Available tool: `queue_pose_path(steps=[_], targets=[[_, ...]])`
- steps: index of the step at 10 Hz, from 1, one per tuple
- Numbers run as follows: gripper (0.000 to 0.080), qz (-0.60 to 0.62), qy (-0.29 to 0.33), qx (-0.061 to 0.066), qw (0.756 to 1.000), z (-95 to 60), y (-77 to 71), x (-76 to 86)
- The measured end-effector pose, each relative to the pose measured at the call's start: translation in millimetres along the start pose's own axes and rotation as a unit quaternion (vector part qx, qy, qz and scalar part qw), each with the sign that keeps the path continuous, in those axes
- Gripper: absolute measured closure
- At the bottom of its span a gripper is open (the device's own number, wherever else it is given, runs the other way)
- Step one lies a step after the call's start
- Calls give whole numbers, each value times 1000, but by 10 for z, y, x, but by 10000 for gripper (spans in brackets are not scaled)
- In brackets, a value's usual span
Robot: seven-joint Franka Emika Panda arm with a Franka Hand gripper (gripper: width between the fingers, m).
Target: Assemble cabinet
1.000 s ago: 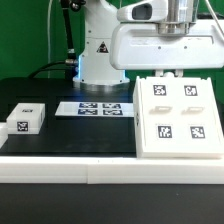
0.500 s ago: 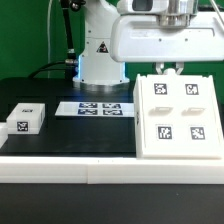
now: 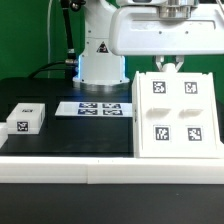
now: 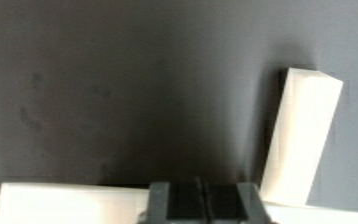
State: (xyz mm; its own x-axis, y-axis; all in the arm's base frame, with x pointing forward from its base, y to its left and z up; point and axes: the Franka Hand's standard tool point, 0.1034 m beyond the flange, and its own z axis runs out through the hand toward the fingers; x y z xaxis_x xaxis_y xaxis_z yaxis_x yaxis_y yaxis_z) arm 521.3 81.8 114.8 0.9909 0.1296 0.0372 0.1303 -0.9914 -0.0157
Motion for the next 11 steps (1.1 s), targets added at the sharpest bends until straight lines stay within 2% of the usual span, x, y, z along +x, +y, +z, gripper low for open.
queue_pose_path(steps=[2, 6, 7, 11], targets=[[797, 0, -1, 0, 1000, 9, 1, 4], [797, -4, -21, 0, 1000, -165, 31, 172], [797, -6, -20, 0, 1000, -160, 36, 215], [797, -9, -23, 1, 1000, -103, -12, 163]])
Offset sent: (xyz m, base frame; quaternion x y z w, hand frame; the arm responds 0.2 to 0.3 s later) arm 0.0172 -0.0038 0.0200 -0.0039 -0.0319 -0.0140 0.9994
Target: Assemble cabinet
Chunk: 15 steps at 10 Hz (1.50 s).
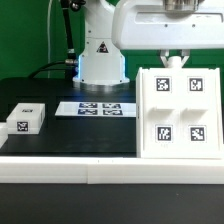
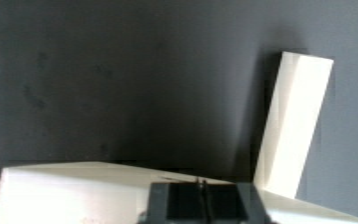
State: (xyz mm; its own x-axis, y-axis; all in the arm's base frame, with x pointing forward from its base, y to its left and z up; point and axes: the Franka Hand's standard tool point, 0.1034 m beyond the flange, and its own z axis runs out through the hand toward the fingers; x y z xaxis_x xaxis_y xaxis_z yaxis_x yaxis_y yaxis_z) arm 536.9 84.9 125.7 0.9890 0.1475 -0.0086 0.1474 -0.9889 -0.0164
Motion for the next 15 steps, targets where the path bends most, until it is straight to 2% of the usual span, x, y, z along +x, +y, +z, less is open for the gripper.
queue_pose_path(steps=[5, 8, 10, 12, 13, 14, 15], targets=[[797, -1, -4, 0, 1000, 16, 15, -38], [797, -6, -15, 1, 1000, -123, 32, 118], [797, -7, -18, 1, 1000, -123, 26, 187], [797, -7, -18, 1, 1000, -118, 27, 182], [667, -7, -18, 1, 1000, -118, 27, 182], [667, -7, -18, 1, 1000, -118, 26, 182], [528, -7, -18, 1, 1000, -118, 27, 182]])
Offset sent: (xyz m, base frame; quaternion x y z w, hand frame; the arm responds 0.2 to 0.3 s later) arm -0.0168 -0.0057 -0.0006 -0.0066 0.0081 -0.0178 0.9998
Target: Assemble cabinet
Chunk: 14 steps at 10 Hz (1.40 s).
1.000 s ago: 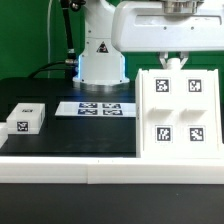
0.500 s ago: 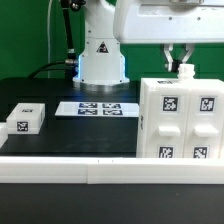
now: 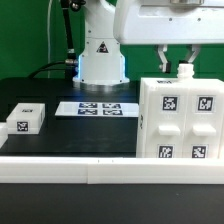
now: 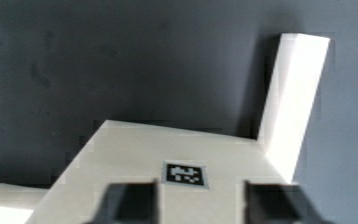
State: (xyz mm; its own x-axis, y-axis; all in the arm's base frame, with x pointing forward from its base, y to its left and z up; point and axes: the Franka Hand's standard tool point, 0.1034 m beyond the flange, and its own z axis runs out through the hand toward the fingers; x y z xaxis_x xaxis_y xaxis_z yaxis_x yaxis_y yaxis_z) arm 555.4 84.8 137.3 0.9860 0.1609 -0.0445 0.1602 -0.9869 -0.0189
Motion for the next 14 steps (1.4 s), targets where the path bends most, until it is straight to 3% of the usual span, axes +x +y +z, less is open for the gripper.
queue_pose_path(steps=[1, 2, 3, 4, 5, 6, 9, 14], targets=[[393, 0, 0, 0, 1000, 0, 0, 0], [393, 0, 0, 0, 1000, 0, 0, 0], [207, 0, 0, 0, 1000, 1, 0, 0], [80, 4, 8, 0, 1000, 19, 6, -3], [17, 18, 36, -2, 999, 110, 21, -87], [17, 29, 45, -2, 999, 206, 18, -238], [2, 37, 58, -3, 998, 390, 11, -416], [2, 36, 59, -3, 998, 383, 31, -407]])
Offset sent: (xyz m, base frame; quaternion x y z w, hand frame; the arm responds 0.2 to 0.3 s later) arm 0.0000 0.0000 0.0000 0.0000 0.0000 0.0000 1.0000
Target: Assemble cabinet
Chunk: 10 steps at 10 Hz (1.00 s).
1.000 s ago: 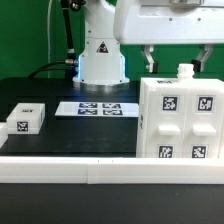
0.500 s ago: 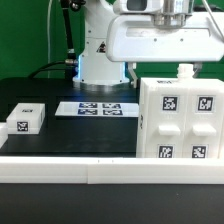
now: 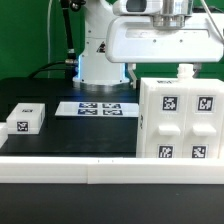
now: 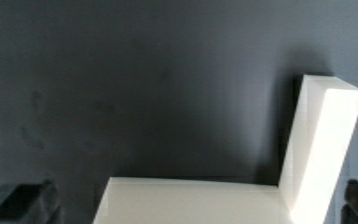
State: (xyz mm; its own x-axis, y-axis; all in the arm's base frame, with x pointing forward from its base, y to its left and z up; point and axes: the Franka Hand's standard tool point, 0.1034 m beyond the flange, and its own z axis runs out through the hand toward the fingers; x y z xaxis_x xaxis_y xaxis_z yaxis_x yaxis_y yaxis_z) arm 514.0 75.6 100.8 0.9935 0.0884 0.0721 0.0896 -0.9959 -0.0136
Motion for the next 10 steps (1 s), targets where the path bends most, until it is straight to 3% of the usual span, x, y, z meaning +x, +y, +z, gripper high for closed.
queue_pose_path(steps=[1, 2, 6, 10], targets=[[2, -1, 0, 0, 1000, 5, 10, -8], [2, -6, -1, -2, 1000, 45, 131, -77], [2, -2, -7, -15, 1000, 213, 1031, -472], [2, -7, -7, -19, 1000, 206, 1352, -514]])
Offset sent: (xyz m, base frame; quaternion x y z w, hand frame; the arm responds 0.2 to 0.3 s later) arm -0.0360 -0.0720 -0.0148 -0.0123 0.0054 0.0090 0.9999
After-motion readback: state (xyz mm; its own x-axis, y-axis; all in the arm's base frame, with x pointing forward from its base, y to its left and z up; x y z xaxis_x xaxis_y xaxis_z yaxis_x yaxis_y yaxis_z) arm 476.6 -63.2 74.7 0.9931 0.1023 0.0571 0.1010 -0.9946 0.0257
